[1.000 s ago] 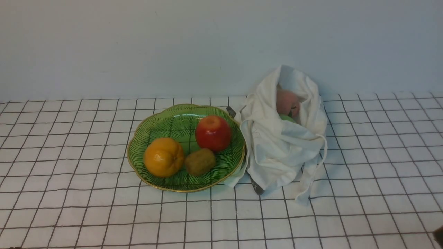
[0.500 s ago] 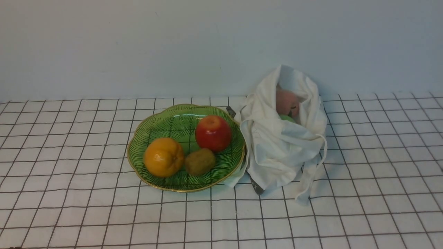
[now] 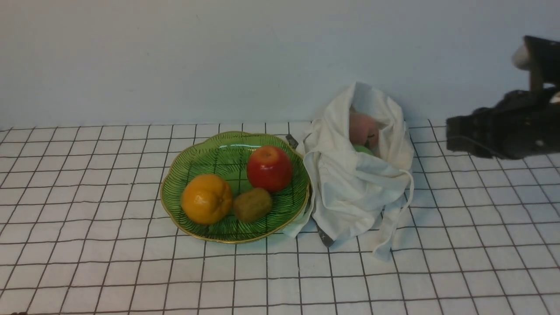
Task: Take the fruit out of the bag on the white checkered tablecloth and place them on the plate.
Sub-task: 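Reach into the cloth bag and grasp a fruit inside it with the right gripper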
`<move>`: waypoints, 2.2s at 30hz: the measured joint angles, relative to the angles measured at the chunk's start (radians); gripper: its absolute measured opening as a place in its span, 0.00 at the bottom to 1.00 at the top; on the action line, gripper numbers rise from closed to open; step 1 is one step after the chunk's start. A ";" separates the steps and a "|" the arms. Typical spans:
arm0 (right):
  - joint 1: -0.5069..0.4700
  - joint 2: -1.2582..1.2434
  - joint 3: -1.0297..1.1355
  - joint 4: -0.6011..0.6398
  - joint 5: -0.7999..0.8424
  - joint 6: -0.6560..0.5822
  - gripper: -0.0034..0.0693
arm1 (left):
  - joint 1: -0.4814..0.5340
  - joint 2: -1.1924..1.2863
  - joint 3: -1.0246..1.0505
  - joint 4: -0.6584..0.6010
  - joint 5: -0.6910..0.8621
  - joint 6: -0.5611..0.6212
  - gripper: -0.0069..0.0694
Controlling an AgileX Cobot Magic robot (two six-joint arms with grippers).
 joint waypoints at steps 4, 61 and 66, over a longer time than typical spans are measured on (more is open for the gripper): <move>0.060 0.156 -0.121 0.008 -0.003 -0.027 0.38 | 0.000 0.000 0.000 0.000 0.000 0.000 0.08; 0.122 0.668 -0.687 -0.240 0.333 0.112 0.63 | 0.000 0.000 0.000 0.000 0.000 0.000 0.08; 0.122 0.623 -0.681 -0.332 0.356 0.128 0.09 | 0.000 0.000 0.000 0.000 0.000 0.000 0.08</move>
